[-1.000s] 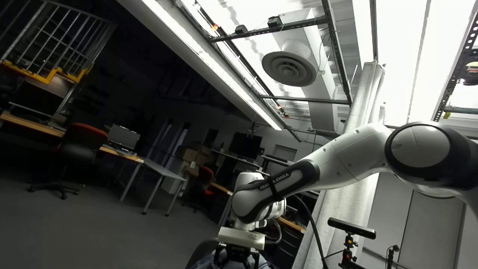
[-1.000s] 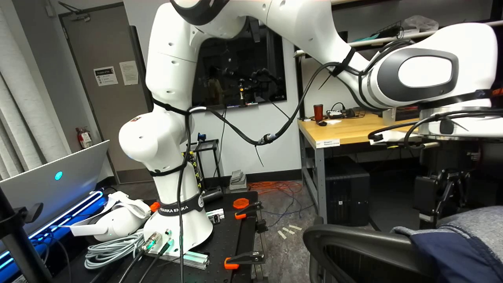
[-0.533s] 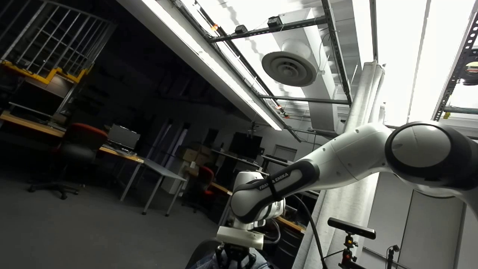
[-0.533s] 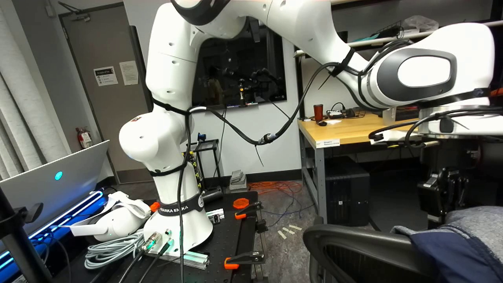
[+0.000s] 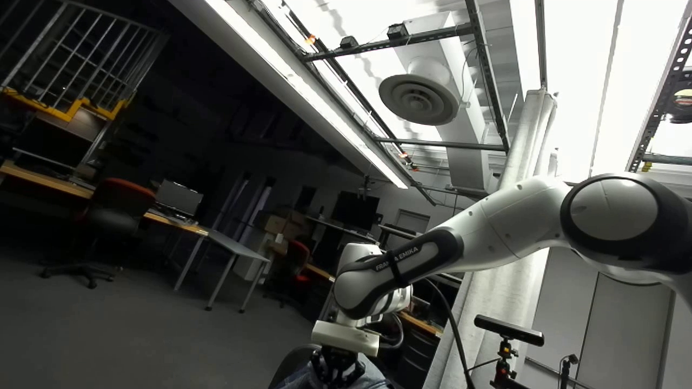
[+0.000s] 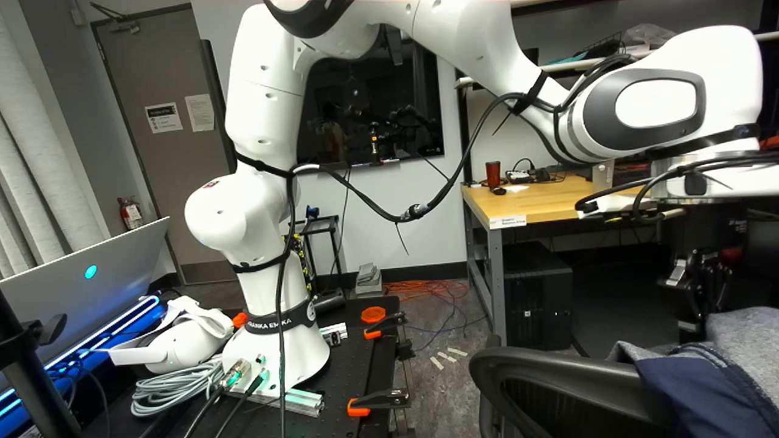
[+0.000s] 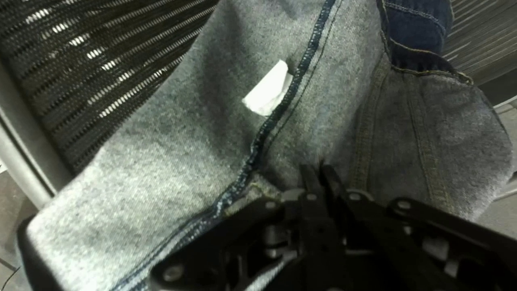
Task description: Put the the jacket on the seat
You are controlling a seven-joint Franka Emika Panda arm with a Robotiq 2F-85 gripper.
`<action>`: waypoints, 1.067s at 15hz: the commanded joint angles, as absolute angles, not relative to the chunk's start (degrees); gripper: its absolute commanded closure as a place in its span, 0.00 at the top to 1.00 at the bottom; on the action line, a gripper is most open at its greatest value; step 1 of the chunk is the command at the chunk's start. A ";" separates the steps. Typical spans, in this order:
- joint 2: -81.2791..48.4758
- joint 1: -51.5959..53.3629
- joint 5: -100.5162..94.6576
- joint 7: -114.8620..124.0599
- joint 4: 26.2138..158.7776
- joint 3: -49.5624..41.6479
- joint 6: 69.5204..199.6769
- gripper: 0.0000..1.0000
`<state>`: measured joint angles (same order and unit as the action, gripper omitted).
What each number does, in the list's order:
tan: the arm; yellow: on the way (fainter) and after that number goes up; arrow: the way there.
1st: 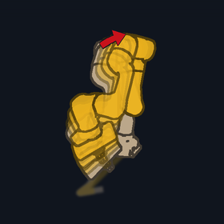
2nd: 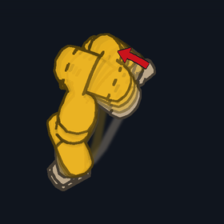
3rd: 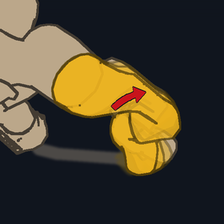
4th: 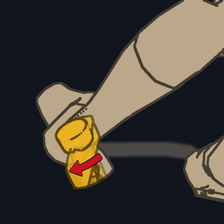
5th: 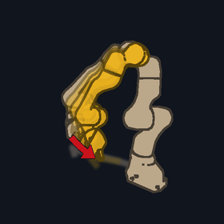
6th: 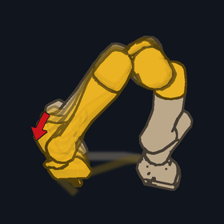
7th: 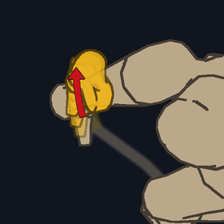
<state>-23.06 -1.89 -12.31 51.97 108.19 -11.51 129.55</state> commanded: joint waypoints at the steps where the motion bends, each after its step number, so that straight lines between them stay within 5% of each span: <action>1: -20.51 0.31 -13.27 53.26 107.28 -11.34 131.07 0.02; 16: -17.98 5.79 -10.81 48.47 85.52 -2.78 124.67 0.02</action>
